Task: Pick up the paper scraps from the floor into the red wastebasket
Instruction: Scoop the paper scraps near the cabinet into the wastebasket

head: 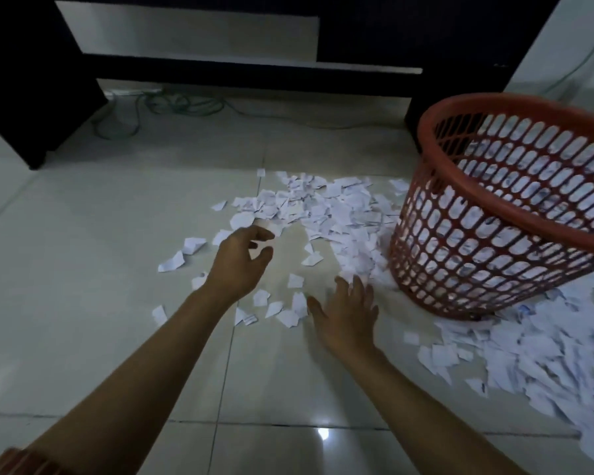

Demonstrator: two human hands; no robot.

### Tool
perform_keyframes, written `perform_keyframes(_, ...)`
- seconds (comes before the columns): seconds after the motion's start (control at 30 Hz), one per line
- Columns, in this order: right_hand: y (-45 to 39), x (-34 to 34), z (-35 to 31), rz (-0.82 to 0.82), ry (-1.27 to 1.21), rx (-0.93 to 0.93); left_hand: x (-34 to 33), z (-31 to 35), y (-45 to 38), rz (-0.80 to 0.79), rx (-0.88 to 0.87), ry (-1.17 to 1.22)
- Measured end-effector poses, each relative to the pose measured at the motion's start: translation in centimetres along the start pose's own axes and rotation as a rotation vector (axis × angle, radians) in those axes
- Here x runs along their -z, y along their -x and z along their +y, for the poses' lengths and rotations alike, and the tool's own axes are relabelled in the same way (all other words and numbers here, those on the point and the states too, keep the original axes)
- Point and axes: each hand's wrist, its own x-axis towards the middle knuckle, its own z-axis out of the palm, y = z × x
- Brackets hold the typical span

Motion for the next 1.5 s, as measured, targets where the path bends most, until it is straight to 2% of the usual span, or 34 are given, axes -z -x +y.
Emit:
perform_keyframes(0.1, 1.6, -3.7, 0.2, -0.081, 0.02, -0.194, -0.3, -3.9, 1.3, 0.092, 0.068, -0.035)
perform_keyframes(0.17, 2.2, -5.5, 0.0, -0.072, 0.04, -0.202, -0.4, -6.6, 2.2, 0.176, 0.142, -0.067)
perform_keyframes(0.37, 1.7, -8.4, -2.0, -0.072, 0.112, 0.112, 0.1, -12.6, 4.0, 0.336, 0.362, -0.357)
perform_keyframes(0.43, 1.2, -8.5, -3.0, -0.117, 0.109, 0.263, -0.4, -13.5, 4.4, 0.348, 0.51, -0.36)
perform_keyframes(0.5, 0.6, -8.3, -3.5, -0.178, 0.06, 0.4, -1.2, -13.7, 4.6, 0.355, 0.585, -0.328)
perform_keyframes(0.57, 0.2, -7.8, -3.4, -0.217, -0.083, 0.492, -2.4, -13.5, 4.4, 0.323, 0.568, -0.336)
perform_keyframes(0.63, -0.2, -7.1, -2.8, -0.218, -0.25, 0.506, -3.7, -12.7, 3.7, 0.273, 0.526, -0.321)
perform_keyframes(0.7, -1.0, -6.2, -1.7, -0.124, -0.316, 0.468, -5.2, -11.5, 2.7, 0.199, 0.463, -0.297)
perform_keyframes(0.83, -3.9, -3.9, 0.8, 0.208, -0.139, 0.412, -8.1, -8.9, 1.7, -0.066, 0.209, -0.192)
perform_keyframes(0.93, -6.4, -1.9, 2.2, 0.294, 0.029, 0.343, -9.3, -7.5, 1.5, -0.188, 0.077, -0.01)
perform_keyframes(1.07, -10.0, -0.5, 3.1, 0.242, 0.143, 0.244, -8.7, -7.4, 1.4, 0.016, -0.065, 0.101)
perform_keyframes(1.17, -12.1, -0.7, 3.5, 0.136, 0.185, 0.16, -8.1, -8.1, 1.6, 0.132, -0.026, 0.081)
perform_keyframes(1.3, -12.9, -2.8, 3.6, 0.024, 0.116, 0.028, -6.9, -9.4, 2.0, 0.193, 0.012, 0.036)
perform_keyframes(1.5, -11.2, -3.8, 2.2, 0.152, -0.013, 0.195, -4.1, -10.7, 2.3, 0.409, 0.123, 0.063)
